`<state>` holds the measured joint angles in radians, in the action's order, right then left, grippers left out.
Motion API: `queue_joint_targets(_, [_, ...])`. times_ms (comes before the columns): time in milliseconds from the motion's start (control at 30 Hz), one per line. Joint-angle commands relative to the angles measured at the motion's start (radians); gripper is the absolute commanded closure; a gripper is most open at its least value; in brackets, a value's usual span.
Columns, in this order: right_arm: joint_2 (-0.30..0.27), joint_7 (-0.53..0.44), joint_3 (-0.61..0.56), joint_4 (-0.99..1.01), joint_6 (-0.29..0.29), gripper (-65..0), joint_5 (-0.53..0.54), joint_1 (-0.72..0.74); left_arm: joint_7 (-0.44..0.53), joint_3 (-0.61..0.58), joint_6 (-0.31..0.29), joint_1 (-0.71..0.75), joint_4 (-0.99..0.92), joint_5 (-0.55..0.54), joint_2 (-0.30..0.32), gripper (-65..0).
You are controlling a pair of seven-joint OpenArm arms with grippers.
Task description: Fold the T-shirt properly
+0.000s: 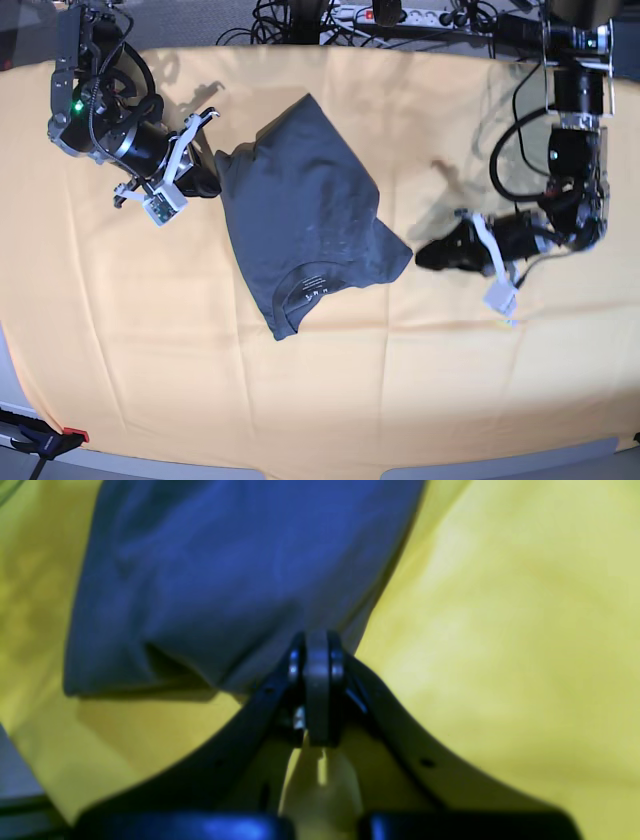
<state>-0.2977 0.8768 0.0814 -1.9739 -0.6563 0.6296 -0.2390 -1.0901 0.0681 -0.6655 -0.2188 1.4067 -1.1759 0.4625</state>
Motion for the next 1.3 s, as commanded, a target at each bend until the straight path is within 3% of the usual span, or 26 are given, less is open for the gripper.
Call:
queue_joint_targets(0, [-0.007, -0.025, 0.003, -0.020, -0.014, 0.0, 0.052, 0.032, 0.009, 0.005, -0.029, -0.003, 0.015, -0.051, -0.002, 0.0])
queue_joint_targets(200, [-0.003, 0.015, 0.002, -0.020, -0.042, 0.0, 0.181, 0.054, 0.023, 0.005, -0.033, 0.058, 0.014, -0.005, -0.081, 0.0])
queue_joint_targets(367, [0.004, 0.036, -0.062, 0.001, -0.042, 0.0, 0.168, 0.039, 0.068, 0.005, -0.033, 0.056, 0.014, 0.020, -0.100, 0.0])
queue_joint_targets(433, [0.004, 0.032, -0.104, 0.043, -0.042, 0.0, 0.095, 0.034, 0.072, 0.005, -0.033, 0.053, 0.014, 0.026, -0.100, 0.0])
queue_joint_targets(533, [0.000, 0.032, -0.124, 0.103, -0.042, 0.0, -0.102, 0.043, 0.072, 0.005, -0.033, 0.040, 0.014, 0.091, -0.098, 0.0])
queue_joint_targets(667, [-0.071, 0.034, -0.119, 0.079, 0.097, 0.0, -0.253, 0.045, 0.089, 0.005, -0.033, 0.033, 0.014, 0.175, -0.091, 0.0])
queue_joint_targets(800, [-0.129, 0.036, -0.119, -0.020, 0.223, 0.0, -0.269, 0.045, 0.097, 0.005, -0.022, 0.033, 0.014, 0.185, -0.094, 0.0])
queue_joint_targets(867, [-0.137, 0.025, -0.119, -0.076, 0.247, 0.0, -0.260, 0.045, 0.098, 0.005, -0.023, 0.035, 0.014, 0.170, -0.095, 0.0])
queue_joint_targets(1033, [-0.118, -0.124, -0.120, -0.051, 0.165, 0.0, -0.260, 0.051, 0.021, 0.005, -0.033, 0.038, 0.014, 0.016, -0.096, 0.0])
queue_joint_targets(1267, [-0.096, -0.137, -0.120, 0.191, 0.097, 0.0, -0.234, 0.169, -0.154, 0.004, -0.033, 0.042, 0.014, -0.145, -0.097, 0.0])
